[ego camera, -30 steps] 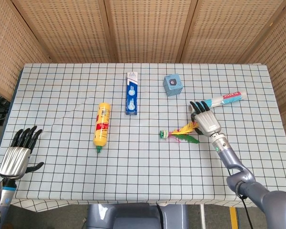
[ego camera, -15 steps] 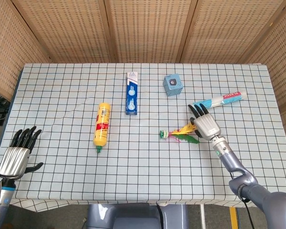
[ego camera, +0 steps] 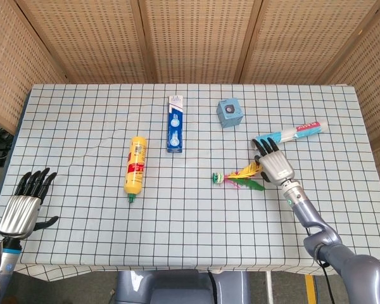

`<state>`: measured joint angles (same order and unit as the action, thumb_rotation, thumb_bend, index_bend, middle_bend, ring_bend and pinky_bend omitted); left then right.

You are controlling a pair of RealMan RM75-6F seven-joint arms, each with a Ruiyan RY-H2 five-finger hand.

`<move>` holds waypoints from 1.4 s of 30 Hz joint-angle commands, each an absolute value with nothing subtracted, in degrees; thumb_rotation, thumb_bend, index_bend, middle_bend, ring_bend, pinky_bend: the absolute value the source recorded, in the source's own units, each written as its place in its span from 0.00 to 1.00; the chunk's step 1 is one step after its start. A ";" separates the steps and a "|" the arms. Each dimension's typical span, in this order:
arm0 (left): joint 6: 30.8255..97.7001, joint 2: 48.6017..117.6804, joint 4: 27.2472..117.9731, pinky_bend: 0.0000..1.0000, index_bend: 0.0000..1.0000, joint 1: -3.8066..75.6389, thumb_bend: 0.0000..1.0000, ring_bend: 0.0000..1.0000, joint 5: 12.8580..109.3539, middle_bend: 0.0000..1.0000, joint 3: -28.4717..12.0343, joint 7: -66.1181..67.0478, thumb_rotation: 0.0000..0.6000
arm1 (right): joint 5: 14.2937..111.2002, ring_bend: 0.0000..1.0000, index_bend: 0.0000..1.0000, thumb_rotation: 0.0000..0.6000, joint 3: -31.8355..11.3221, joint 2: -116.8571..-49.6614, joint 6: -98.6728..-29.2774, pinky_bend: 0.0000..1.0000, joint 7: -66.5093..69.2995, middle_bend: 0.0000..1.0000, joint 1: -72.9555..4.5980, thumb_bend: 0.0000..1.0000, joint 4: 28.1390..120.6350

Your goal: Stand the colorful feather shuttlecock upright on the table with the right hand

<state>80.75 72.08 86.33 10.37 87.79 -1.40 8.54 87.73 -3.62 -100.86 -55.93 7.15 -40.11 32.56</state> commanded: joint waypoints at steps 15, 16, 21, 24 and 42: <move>79.56 72.03 85.97 0.00 0.00 10.92 0.00 0.00 86.97 0.00 -1.42 8.18 1.00 | 88.55 0.00 0.67 1.00 -2.01 -104.44 -54.58 0.00 14.32 0.10 -41.18 0.64 23.19; 79.51 72.05 86.02 0.00 0.00 10.95 0.00 0.00 86.95 0.00 -1.40 8.26 1.00 | 88.63 0.00 0.68 1.00 -1.97 -104.50 -54.90 0.00 14.87 0.10 -41.18 0.65 23.02; 79.39 72.12 86.16 0.00 0.00 10.95 0.00 0.00 86.84 0.00 -1.24 8.54 1.00 | 89.32 0.00 0.72 1.00 -1.58 -104.10 -56.99 0.00 16.54 0.12 -41.23 0.66 22.81; 79.35 71.99 86.34 0.00 0.00 10.98 0.00 0.00 86.87 0.00 -1.17 8.43 1.00 | 89.85 0.00 0.73 1.00 -1.55 -103.03 -59.42 0.00 16.09 0.13 -41.34 0.66 23.48; 81.49 69.97 87.81 0.00 0.00 10.33 0.00 0.00 90.13 0.00 0.28 5.72 1.00 | 92.36 0.00 0.77 1.00 -3.76 -84.77 -71.83 0.00 -1.52 0.15 -41.64 0.66 54.62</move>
<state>81.39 70.07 87.77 10.40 90.04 0.21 5.83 91.85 -3.04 -88.70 -70.88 3.45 -41.36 48.34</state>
